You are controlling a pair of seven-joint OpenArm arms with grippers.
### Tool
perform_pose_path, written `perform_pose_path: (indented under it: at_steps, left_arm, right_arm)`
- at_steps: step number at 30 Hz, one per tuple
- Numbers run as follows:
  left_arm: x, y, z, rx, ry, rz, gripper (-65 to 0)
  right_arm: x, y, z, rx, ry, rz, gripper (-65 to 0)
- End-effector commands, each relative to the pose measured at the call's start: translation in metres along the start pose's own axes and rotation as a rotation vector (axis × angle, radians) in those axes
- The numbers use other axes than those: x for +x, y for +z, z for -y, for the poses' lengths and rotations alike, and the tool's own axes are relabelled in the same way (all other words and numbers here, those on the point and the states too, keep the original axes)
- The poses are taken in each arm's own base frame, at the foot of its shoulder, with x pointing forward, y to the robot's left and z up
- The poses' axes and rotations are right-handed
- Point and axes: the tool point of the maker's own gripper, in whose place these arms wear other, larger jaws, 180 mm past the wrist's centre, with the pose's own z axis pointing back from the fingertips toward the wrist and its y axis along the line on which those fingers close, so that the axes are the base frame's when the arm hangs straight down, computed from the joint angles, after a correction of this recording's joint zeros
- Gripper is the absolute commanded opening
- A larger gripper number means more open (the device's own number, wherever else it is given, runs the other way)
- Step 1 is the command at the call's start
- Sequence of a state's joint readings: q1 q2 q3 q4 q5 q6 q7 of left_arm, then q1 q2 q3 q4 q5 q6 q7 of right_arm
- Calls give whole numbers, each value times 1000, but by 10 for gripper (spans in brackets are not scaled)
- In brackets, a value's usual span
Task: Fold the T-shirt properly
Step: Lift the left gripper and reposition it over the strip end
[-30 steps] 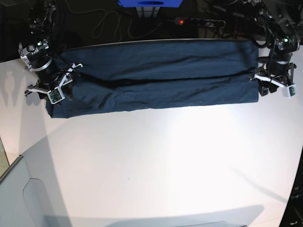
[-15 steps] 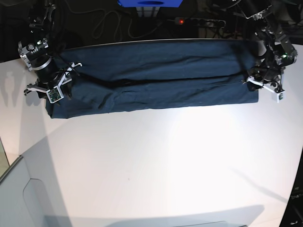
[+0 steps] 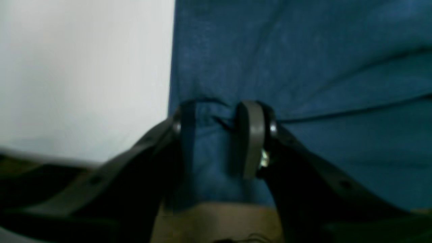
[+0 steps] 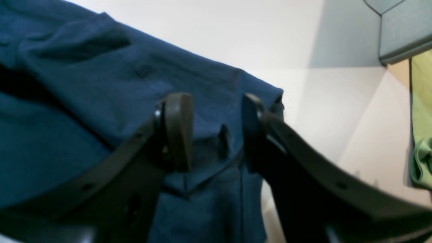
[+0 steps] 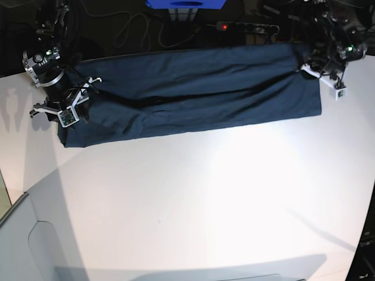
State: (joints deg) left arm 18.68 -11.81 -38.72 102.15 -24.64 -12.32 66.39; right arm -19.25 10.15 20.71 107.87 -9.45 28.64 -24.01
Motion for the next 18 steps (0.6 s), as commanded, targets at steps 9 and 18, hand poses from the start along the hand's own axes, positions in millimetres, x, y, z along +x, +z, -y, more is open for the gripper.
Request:
perform_pose_path:
  at_steps: [9, 18]
  left_arm:
    - [47, 25, 8, 18, -63, 155, -443]
    - [45, -15, 2, -34, 57, 83, -443]
  right_arm:
    - [16, -1, -4, 22, 25, 53, -380]
    - [18, -4, -19, 65, 38, 55, -297]
